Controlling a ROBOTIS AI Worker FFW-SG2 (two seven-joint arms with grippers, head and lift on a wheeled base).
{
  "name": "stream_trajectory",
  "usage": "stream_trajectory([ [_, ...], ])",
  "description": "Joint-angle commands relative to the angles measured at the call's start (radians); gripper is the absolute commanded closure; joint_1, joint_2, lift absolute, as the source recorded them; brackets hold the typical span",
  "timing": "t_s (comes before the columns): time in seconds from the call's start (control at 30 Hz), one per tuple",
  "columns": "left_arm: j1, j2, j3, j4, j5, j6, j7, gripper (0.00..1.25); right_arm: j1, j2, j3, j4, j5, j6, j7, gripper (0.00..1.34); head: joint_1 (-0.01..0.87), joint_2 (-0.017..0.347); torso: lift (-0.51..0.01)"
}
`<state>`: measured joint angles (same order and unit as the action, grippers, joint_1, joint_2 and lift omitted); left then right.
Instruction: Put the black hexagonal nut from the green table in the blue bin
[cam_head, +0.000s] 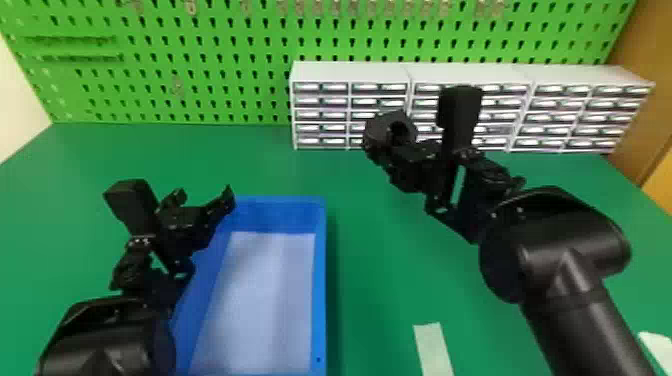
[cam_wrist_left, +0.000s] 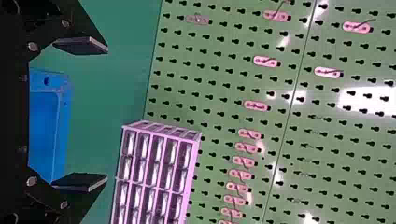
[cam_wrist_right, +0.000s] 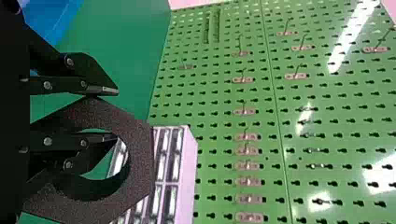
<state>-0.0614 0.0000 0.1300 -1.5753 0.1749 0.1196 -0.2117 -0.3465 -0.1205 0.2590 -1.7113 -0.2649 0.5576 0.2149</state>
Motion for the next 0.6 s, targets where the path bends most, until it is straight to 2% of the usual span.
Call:
stream_trajectory([
  [0.0,0.0,-0.003,0.0,0.0,0.0,0.0,0.0,0.29,-0.014,0.001,0.028,0.012,-0.016,0.005,0.003,1.06,0.686,0.051,-0.097],
  [0.57,0.0,-0.003,0.002,0.0,-0.002,0.0,0.0,0.29,-0.042,0.002,0.108,0.053,-0.088,0.025,0.029,1.06,0.686,0.051,-0.097],
])
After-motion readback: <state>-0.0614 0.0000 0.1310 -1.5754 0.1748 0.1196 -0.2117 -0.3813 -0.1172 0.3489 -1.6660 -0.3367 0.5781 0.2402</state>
